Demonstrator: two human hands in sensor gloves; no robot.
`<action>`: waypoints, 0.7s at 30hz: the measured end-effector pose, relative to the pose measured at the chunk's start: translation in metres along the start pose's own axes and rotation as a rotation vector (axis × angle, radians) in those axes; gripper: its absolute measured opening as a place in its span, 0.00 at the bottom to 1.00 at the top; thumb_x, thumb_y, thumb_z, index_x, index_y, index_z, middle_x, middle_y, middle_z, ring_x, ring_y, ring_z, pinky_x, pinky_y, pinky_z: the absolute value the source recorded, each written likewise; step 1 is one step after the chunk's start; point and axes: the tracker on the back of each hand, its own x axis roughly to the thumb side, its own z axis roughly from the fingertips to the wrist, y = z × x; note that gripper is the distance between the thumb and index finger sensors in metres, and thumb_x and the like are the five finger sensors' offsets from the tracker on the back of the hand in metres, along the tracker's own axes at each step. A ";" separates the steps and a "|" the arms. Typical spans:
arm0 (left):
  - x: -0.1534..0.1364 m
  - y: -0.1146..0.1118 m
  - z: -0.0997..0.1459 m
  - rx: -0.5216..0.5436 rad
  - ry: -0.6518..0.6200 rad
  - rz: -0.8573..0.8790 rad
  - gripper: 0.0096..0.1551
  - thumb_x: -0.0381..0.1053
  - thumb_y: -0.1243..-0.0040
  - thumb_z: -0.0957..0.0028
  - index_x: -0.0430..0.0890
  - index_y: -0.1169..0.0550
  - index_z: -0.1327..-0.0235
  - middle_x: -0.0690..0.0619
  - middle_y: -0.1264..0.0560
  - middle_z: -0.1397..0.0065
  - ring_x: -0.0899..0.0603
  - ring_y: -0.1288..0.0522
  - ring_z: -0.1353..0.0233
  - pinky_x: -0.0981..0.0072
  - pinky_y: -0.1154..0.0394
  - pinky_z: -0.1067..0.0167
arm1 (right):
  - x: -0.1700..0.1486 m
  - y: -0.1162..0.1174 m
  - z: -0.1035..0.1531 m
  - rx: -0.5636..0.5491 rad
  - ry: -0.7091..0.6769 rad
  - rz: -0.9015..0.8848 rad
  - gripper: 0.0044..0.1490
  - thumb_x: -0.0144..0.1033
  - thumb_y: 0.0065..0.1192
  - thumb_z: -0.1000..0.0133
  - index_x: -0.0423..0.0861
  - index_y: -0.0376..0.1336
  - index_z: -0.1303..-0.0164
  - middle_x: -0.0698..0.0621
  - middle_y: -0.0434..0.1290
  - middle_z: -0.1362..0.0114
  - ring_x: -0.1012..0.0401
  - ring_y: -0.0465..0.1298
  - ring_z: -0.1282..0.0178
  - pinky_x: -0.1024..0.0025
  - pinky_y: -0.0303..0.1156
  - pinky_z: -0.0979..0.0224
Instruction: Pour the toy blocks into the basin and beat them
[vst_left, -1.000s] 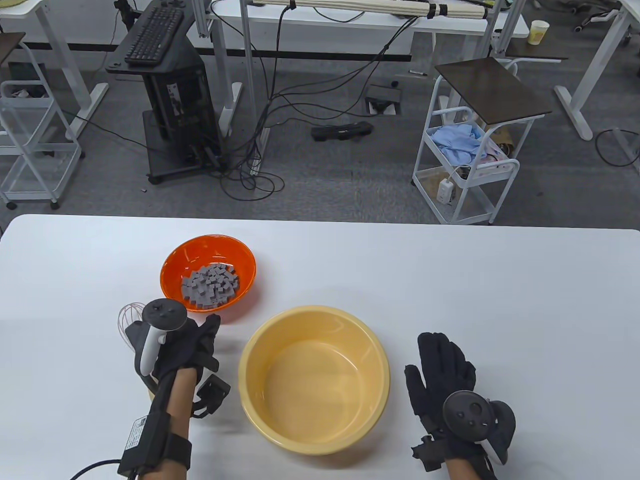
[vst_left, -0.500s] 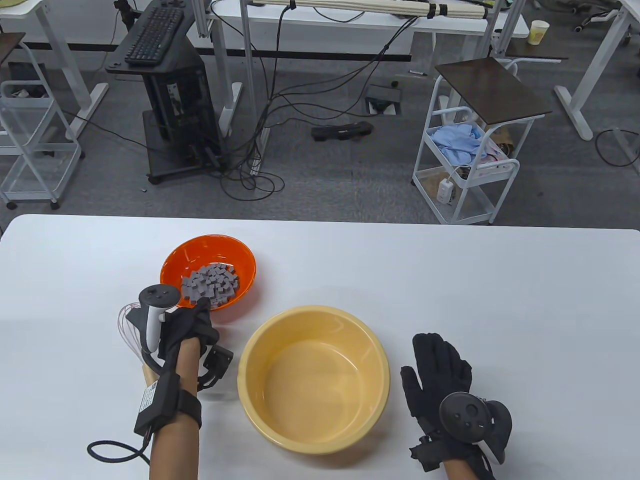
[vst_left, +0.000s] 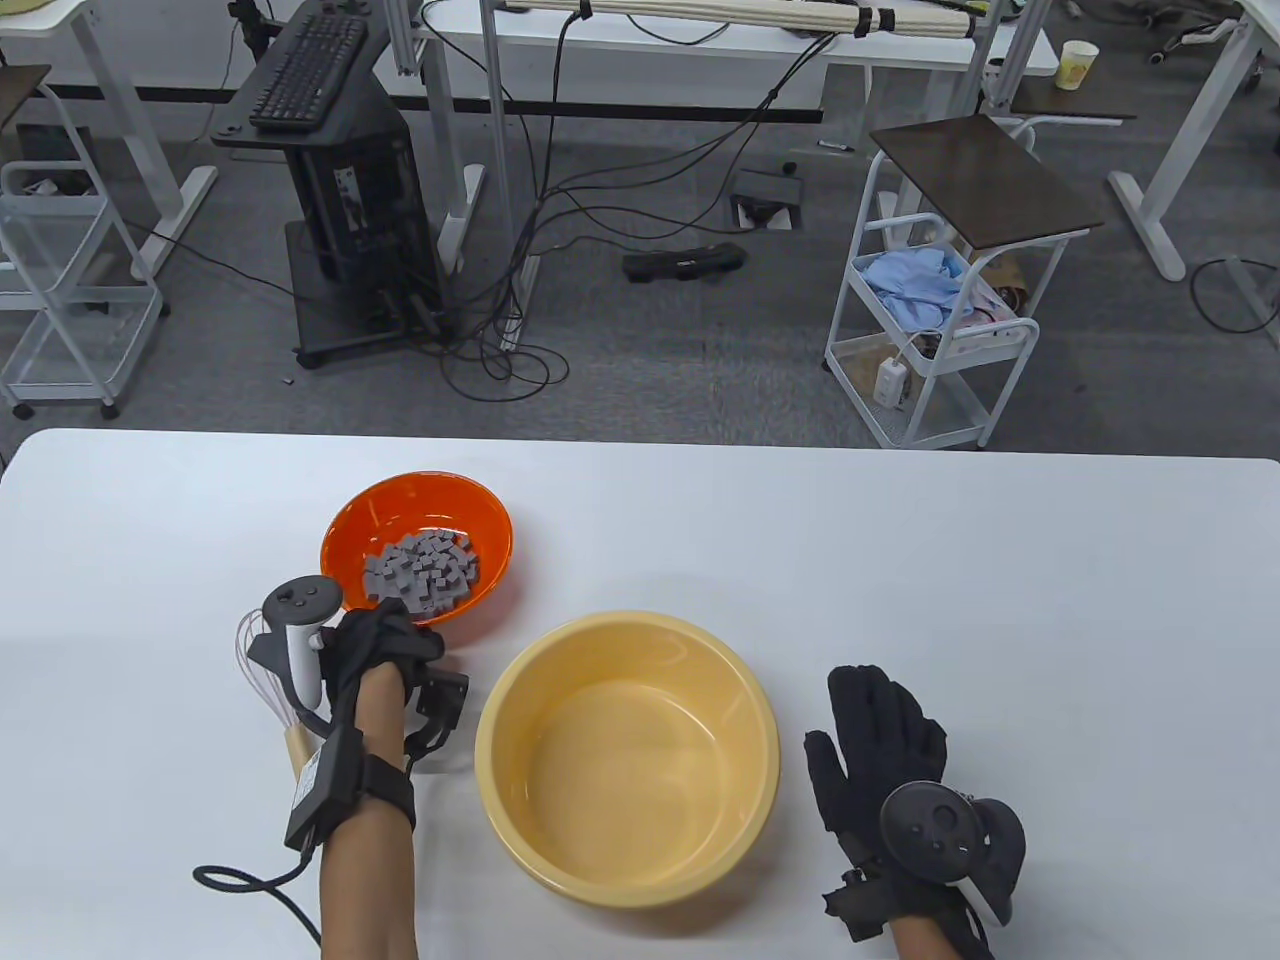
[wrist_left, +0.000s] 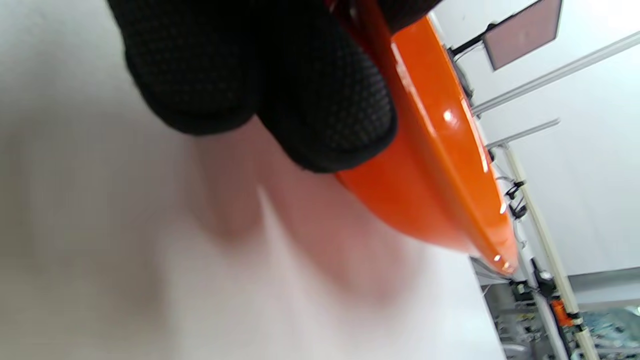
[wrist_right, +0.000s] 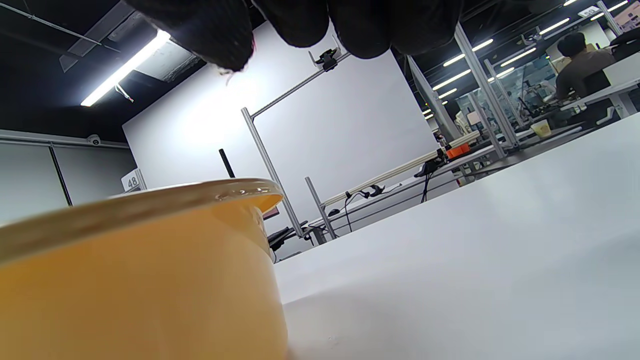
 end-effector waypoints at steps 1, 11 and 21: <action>0.000 0.000 0.001 0.020 -0.018 -0.001 0.37 0.45 0.55 0.28 0.15 0.46 0.27 0.39 0.16 0.49 0.61 0.12 0.60 0.65 0.12 0.58 | 0.000 0.000 0.000 0.001 0.000 0.002 0.39 0.43 0.52 0.26 0.38 0.45 0.12 0.28 0.47 0.11 0.27 0.49 0.17 0.18 0.41 0.25; 0.031 0.024 0.046 0.084 -0.261 0.024 0.36 0.44 0.54 0.30 0.14 0.44 0.30 0.39 0.15 0.55 0.62 0.11 0.65 0.67 0.10 0.62 | -0.001 0.006 0.000 0.050 0.018 0.049 0.39 0.43 0.52 0.26 0.38 0.45 0.11 0.27 0.46 0.11 0.26 0.49 0.18 0.17 0.41 0.25; 0.061 0.047 0.121 0.080 -0.541 -0.050 0.36 0.44 0.50 0.32 0.13 0.38 0.33 0.40 0.14 0.65 0.64 0.14 0.75 0.69 0.11 0.70 | -0.011 0.014 -0.001 0.099 0.057 0.055 0.39 0.43 0.52 0.26 0.39 0.45 0.11 0.27 0.46 0.11 0.26 0.48 0.18 0.17 0.41 0.25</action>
